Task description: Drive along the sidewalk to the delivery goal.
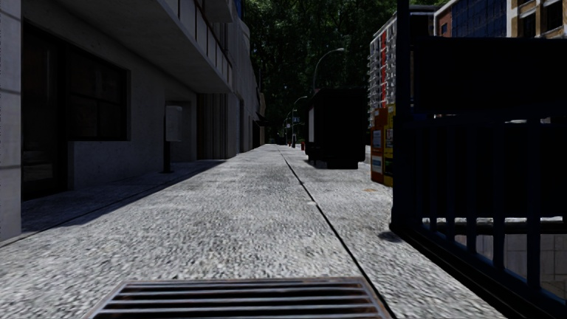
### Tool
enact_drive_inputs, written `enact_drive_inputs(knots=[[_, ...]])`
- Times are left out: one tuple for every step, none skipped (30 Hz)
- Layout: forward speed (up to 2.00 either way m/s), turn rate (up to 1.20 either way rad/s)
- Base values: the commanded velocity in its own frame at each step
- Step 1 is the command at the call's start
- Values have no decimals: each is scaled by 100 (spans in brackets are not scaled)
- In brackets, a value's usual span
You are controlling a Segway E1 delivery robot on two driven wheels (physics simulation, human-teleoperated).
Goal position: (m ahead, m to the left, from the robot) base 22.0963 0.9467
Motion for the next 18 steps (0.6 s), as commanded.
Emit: enact_drive_inputs(knots=[[200, 0], [200, 0], [200, 0], [200, 0], [200, 0], [200, 0], [200, 0], [200, 0], [200, 0], [200, 0], [200, 0], [200, 0], [200, 0], [200, 0], [200, 0], [200, 0], [200, 5], [200, 15]])
